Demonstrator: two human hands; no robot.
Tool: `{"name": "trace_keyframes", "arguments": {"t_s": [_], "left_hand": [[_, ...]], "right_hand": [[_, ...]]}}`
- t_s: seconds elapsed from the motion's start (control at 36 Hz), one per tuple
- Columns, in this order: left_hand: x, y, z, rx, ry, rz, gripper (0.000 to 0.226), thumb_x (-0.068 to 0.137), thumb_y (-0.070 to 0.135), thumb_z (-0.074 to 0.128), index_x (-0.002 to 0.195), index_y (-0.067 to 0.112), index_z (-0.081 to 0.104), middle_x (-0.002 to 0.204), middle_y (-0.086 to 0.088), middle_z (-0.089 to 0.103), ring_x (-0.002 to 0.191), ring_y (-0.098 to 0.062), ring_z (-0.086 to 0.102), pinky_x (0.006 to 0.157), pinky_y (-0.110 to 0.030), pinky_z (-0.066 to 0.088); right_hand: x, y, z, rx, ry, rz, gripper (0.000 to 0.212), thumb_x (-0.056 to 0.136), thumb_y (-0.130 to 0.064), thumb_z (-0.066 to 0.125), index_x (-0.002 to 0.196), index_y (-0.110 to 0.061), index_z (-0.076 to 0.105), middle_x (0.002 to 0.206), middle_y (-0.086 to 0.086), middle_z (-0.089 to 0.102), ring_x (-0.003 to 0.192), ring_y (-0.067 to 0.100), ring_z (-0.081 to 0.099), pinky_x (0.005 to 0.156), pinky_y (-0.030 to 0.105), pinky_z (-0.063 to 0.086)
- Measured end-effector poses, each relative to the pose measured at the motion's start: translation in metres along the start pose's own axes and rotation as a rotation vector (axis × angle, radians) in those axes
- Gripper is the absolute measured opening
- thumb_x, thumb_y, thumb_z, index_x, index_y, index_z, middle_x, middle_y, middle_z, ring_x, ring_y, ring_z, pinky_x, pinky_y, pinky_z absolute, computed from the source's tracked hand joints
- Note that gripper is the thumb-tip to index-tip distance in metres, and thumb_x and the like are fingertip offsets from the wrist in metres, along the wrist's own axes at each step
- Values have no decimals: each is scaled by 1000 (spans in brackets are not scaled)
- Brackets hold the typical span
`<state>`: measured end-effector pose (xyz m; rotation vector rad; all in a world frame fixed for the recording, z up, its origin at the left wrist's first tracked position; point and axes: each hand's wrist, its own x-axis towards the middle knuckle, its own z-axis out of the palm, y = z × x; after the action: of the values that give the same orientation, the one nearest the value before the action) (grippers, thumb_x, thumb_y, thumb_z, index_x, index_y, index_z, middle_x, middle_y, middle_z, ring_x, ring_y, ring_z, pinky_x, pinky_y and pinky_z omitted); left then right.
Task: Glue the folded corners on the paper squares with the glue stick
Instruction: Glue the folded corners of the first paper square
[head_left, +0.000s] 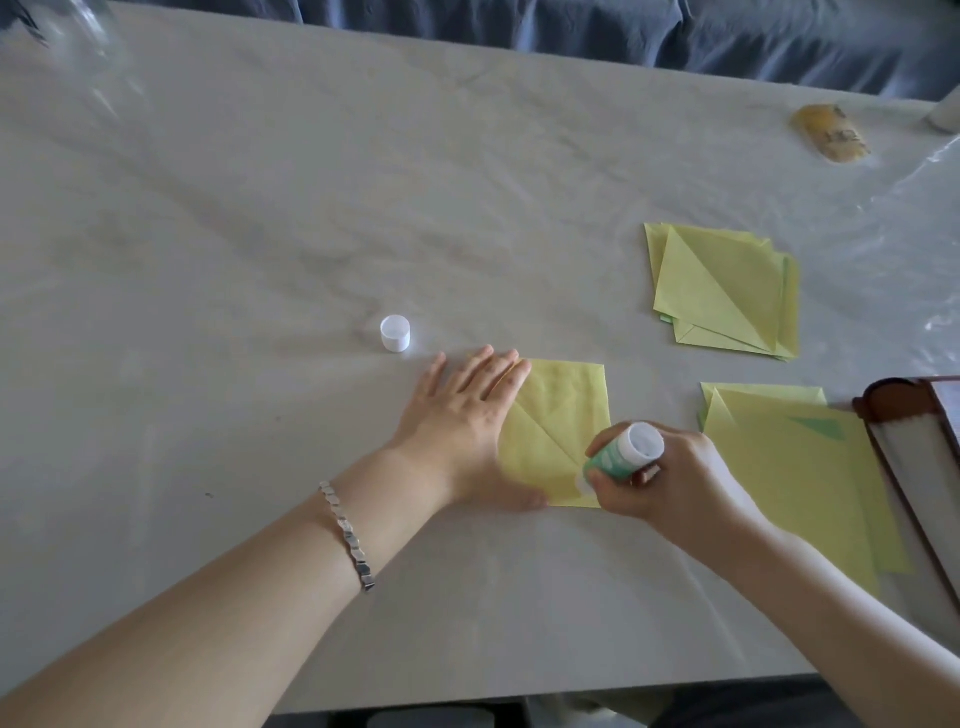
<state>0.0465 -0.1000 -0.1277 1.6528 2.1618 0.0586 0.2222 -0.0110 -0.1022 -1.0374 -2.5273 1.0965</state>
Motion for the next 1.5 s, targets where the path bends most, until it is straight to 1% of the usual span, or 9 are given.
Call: {"name": "trace_keyframes", "arguments": {"t_s": [0.11,0.31,0.5,0.72,0.81,0.89,1.08,1.22,1.5], "left_hand": [[0,2,-1,7,-10,-12,122,64,77,56,150,23,-12,157,11,-14,143,-8,-18,115,-41,-12],[-1,3,-3,2,-29,-21,122,64,77,58,150,23,-11,157,11,-14,143,-8,-18,116,-43,-11],[0,3,-4,16,-46,-29,124,63,82,54,150,22,-11,157,12,-15,143,-7,-17,115,-40,-11],[0,6,-8,74,-80,-36,124,63,82,54,150,23,-11,157,12,-15,143,-8,-16,116,-43,-8],[3,8,-15,102,-110,-22,120,64,81,55,150,24,-6,158,8,-9,145,-13,-10,117,-46,-1],[11,10,-25,92,-52,-25,100,75,76,48,150,23,9,155,4,13,142,-17,12,114,-39,12],[43,14,-37,44,153,-77,25,95,25,50,120,23,49,125,3,51,118,-21,44,93,-32,31],[58,18,-40,58,128,-132,23,93,9,50,112,21,53,119,0,56,117,-22,46,90,-28,32],[54,14,-45,-63,-24,-226,14,94,15,48,106,17,55,114,-5,60,107,-26,54,88,-31,43]], "right_hand": [[17,6,-2,29,49,44,12,70,-12,75,74,-10,64,58,-9,56,54,4,45,54,13,37],[35,7,-7,-5,152,62,13,73,-11,73,78,-2,65,71,17,63,58,6,43,53,9,36],[8,8,-6,51,125,58,14,70,-7,76,73,-13,63,59,-14,54,51,-2,48,51,6,36],[-12,14,-9,-22,88,70,12,65,-17,74,67,-14,62,64,0,60,58,17,52,57,28,45],[-12,12,-18,44,184,43,12,64,-19,74,63,-19,62,61,0,60,53,11,50,51,16,42],[-8,9,-30,89,319,53,26,69,-10,76,65,-30,60,56,-4,59,56,8,50,53,9,39],[-1,2,-39,228,396,99,18,77,-20,69,82,-36,62,68,-10,62,52,14,57,54,17,46],[0,3,-33,229,393,89,23,78,-20,69,82,-40,59,63,-15,61,54,10,57,54,11,42],[3,8,-25,245,298,77,29,83,-23,65,97,-47,58,76,-9,66,69,18,60,68,27,48]]}}
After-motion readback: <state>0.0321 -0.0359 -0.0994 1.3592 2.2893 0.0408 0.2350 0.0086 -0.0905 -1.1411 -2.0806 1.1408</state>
